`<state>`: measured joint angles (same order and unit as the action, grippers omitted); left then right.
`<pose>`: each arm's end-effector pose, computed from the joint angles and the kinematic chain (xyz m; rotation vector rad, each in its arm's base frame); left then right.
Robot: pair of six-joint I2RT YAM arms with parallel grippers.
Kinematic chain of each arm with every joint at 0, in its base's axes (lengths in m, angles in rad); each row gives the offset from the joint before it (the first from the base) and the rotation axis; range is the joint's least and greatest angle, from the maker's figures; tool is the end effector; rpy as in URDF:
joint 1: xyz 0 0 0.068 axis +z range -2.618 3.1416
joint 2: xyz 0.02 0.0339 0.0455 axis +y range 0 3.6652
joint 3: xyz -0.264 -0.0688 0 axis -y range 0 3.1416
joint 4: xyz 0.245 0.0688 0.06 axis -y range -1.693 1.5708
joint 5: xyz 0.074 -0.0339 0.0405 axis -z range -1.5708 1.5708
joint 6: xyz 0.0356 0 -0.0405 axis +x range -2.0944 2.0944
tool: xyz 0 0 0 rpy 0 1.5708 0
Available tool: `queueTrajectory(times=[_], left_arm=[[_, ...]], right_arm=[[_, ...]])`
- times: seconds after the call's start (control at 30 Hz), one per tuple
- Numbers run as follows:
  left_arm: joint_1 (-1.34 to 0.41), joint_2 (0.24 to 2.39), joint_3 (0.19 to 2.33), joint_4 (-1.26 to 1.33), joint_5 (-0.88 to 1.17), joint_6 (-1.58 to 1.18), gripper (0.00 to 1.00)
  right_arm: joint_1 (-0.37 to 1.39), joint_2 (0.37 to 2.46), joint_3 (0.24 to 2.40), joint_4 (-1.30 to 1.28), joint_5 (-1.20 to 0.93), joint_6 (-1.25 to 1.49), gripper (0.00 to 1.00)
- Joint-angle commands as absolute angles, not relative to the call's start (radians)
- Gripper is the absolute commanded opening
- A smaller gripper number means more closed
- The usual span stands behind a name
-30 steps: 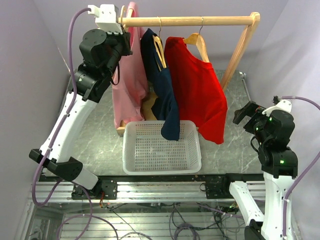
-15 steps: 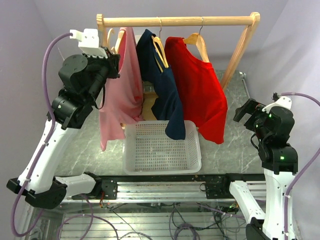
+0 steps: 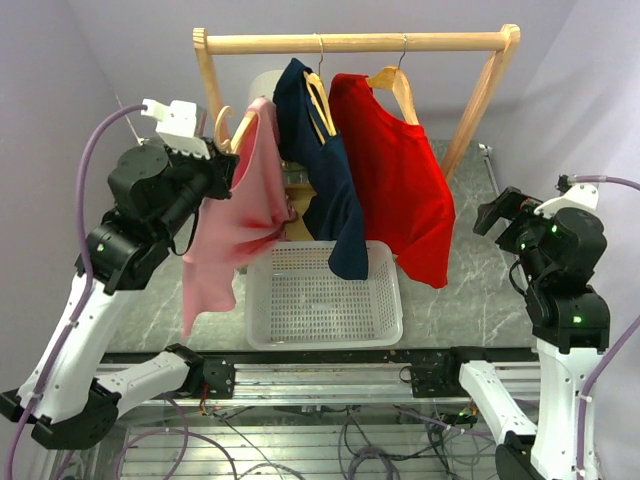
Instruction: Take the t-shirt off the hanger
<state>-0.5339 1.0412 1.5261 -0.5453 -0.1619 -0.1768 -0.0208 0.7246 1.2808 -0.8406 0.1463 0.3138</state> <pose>0.1616 -0.0889 0.5020 0.1682 1.6377 -0.4128 0.1034 -0.0073 0.4382 0.4082 1.8071 0.0683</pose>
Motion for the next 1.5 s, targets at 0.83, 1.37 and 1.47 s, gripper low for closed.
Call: queueTrajectory(times=[0.83, 1.37, 1.47], left_arm=[[-0.540, 0.873, 1.447, -0.656, -0.020, -0.083, 0.07], [-0.540, 0.871, 1.467, -0.686, 0.121, -0.106, 0.07], [-0.539, 0.839, 1.456, -0.666, 0.109, -0.146, 0.07]], right_arm=[[0.030, 1.173, 1.896, -0.709, -0.151, 0.343, 1.00], [1.109, 1.517, 2.138, -0.668, 0.705, 0.069, 1.00], [1.152, 1.549, 2.101, -0.647, 0.677, 0.099, 1.00]])
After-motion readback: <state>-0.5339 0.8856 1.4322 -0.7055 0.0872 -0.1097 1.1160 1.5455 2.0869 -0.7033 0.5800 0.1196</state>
